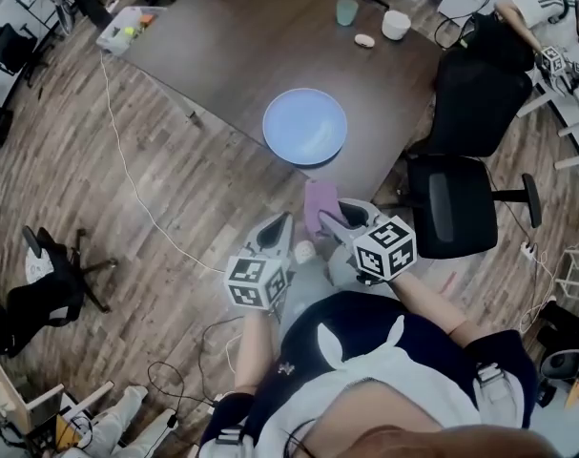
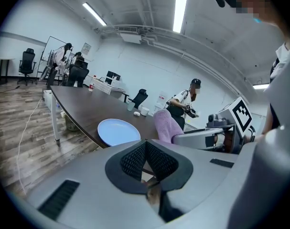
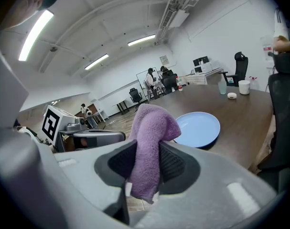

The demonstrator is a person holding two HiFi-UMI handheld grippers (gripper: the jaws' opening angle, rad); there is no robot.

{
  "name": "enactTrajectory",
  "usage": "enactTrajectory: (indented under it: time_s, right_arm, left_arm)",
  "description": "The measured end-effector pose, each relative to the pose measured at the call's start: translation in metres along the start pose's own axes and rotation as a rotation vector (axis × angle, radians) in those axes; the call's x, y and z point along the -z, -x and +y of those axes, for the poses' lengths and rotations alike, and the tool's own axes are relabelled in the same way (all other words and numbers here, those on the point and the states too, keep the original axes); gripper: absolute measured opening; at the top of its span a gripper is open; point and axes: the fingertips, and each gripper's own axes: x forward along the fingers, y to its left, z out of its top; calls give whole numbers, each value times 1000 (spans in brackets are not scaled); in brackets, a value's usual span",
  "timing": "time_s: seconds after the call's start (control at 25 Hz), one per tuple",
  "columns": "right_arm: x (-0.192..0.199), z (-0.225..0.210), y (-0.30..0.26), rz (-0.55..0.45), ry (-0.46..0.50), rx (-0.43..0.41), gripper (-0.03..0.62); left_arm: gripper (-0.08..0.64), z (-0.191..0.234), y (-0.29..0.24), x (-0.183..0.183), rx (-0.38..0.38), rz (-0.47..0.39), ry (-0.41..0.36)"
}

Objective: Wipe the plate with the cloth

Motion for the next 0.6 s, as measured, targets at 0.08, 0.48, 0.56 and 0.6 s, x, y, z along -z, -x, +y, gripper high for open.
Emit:
enactTrajectory:
  time_s: [0.08, 0.48, 0.56, 0.6]
  right_arm:
    - [-8, -1, -5, -2, 53, 11, 127]
    - [-37, -10, -27, 62, 352, 22, 127]
    - [-42, -16, -37, 69, 371, 10, 127]
    - [-46, -20, -41, 73, 377, 3, 127]
  left_arm:
    - [5, 7, -2, -5, -1, -13, 9]
    - [5, 24, -21, -19, 2, -11, 31]
    - [5, 31, -28, -24, -10, -5, 32]
    - [4, 34, -33, -27, -18, 0, 31]
